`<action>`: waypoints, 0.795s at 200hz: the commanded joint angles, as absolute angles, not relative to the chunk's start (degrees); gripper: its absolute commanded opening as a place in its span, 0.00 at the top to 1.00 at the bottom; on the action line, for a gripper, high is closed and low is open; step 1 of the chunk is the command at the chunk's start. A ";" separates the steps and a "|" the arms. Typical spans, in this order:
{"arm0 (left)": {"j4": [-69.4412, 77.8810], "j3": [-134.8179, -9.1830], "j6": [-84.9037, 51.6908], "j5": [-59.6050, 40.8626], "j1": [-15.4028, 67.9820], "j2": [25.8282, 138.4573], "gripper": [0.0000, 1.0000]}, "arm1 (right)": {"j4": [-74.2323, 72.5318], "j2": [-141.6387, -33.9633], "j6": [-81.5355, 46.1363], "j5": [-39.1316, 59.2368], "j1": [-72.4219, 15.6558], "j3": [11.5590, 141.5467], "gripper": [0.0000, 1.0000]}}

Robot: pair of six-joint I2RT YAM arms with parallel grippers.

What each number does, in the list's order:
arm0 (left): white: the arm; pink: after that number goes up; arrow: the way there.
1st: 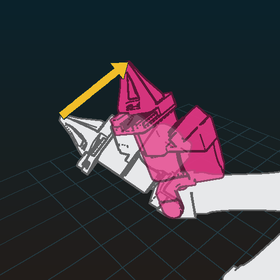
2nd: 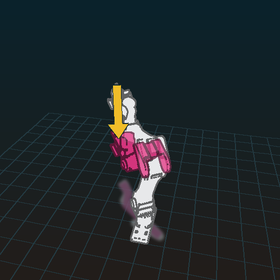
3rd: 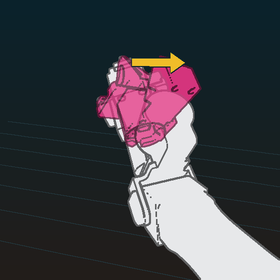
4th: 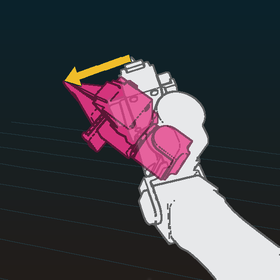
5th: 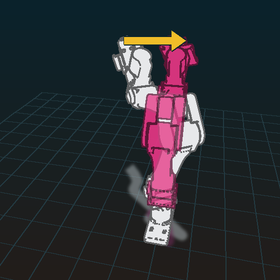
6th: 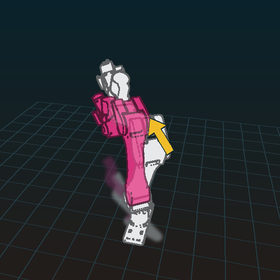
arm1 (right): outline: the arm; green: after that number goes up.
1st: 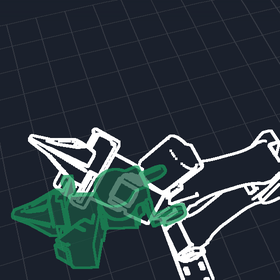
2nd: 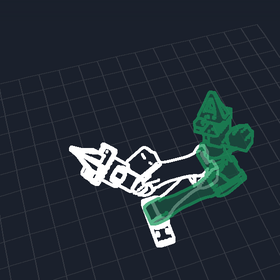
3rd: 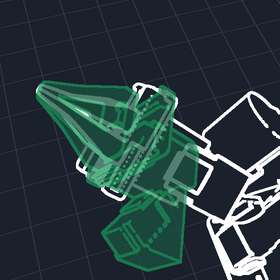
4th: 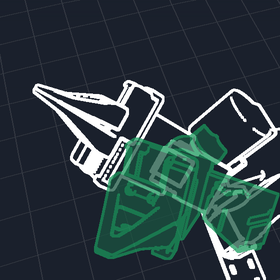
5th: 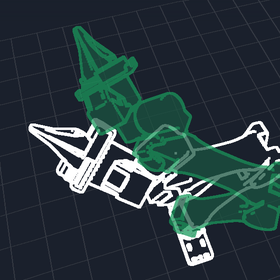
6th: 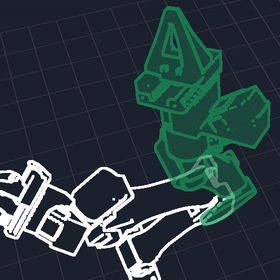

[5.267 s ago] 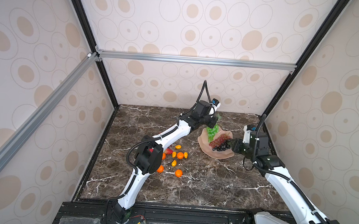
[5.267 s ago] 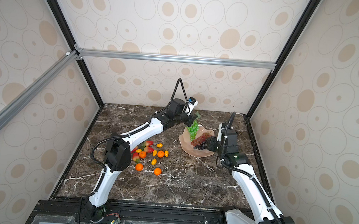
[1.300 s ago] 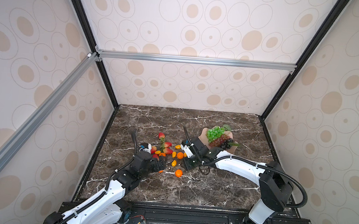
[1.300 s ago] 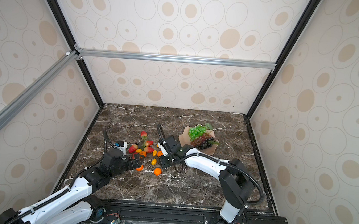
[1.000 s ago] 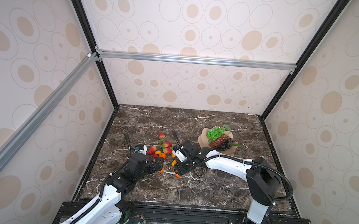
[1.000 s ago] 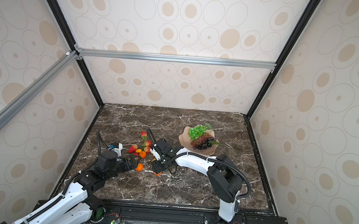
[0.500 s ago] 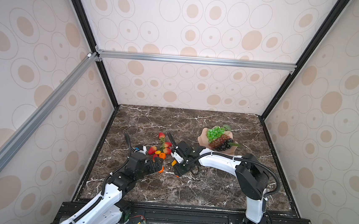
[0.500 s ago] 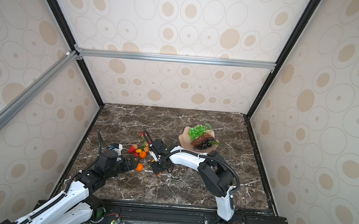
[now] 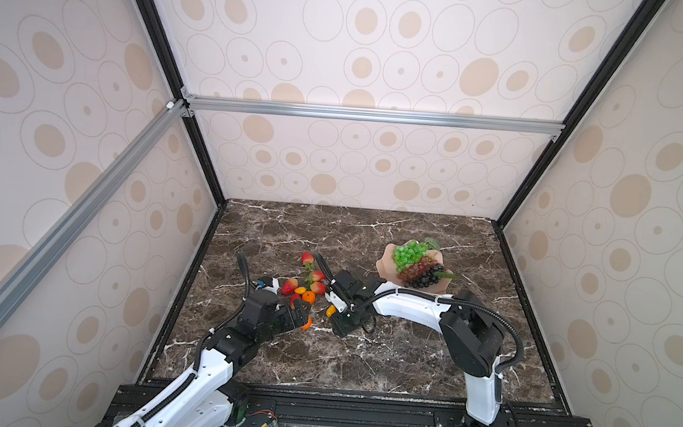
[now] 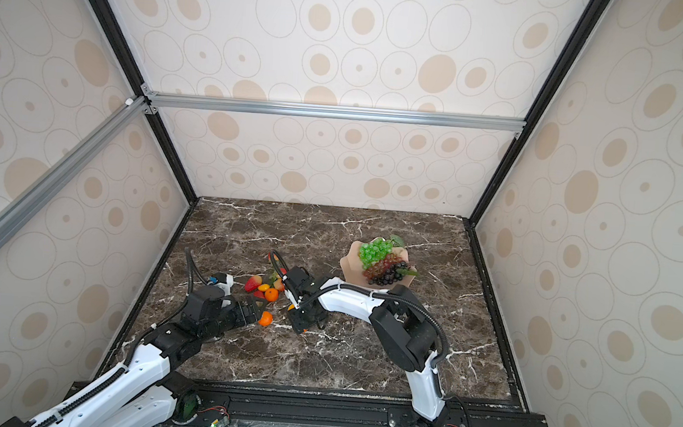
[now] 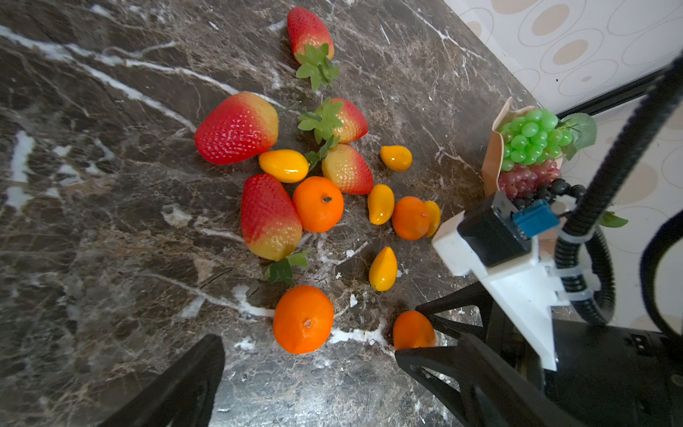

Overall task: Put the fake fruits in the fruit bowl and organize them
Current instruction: 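Close the right gripper on the orange nearest the robot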

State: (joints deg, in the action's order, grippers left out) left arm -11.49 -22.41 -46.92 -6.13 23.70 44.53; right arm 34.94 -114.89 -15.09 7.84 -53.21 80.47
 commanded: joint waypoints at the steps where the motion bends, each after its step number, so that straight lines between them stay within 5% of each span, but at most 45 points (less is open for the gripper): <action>1: -11.01 -22.85 -45.82 -5.86 23.07 44.91 0.02 | 36.52 -116.18 -14.76 7.29 -53.79 81.90 0.46; 93: -10.82 -23.95 -43.63 -6.17 22.94 44.84 0.02 | 36.39 -113.43 -15.34 5.81 -53.83 81.20 0.54; 159: -5.81 -30.18 -35.34 -10.43 24.10 47.99 0.02 | 29.07 -101.62 -17.70 5.34 -51.92 73.83 0.54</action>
